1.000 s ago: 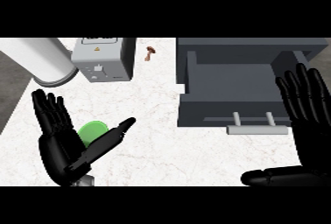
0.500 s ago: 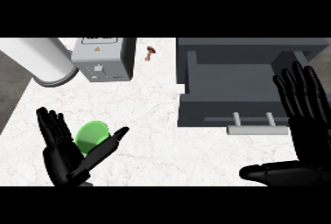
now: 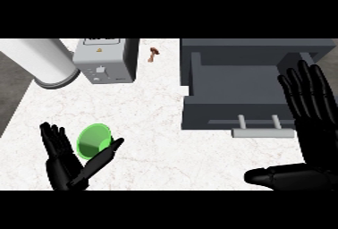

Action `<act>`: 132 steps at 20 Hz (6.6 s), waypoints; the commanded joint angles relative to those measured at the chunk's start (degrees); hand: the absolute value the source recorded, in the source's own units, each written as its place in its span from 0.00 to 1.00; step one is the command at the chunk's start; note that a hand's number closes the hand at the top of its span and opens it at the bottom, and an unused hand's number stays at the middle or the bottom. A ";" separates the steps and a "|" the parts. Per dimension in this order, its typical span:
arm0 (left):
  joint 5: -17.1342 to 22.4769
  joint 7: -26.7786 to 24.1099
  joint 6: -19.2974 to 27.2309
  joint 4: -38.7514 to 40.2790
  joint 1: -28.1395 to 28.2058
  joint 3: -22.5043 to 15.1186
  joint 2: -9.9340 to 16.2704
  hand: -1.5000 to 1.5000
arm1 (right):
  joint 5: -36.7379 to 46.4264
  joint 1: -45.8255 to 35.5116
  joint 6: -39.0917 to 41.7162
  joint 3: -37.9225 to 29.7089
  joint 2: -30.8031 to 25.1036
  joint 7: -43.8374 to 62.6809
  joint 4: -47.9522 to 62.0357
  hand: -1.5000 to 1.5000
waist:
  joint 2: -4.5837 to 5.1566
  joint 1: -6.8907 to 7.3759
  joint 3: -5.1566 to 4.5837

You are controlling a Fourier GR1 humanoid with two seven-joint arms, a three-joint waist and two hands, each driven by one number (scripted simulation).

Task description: Pick up the cup, place it into the drawer and close the drawer

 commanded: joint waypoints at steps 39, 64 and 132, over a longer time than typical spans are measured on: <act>20.49 -28.13 -17.76 40.16 -15.41 14.02 0.90 0.00 | -2.14 -4.62 0.16 -2.24 -1.02 5.08 -0.24 0.00 | 0.03 -0.08 0.00; 22.57 -44.02 -36.59 56.46 -22.57 17.26 1.12 1.00 | -3.96 3.74 4.07 -2.92 -1.08 0.39 -2.86 0.00 | 0.03 -0.39 0.00; 10.79 7.24 -24.19 49.02 -75.32 -2.15 -0.11 1.00 | -6.21 -0.90 4.95 -6.56 -3.30 2.00 1.29 0.00 | 0.37 -2.01 0.04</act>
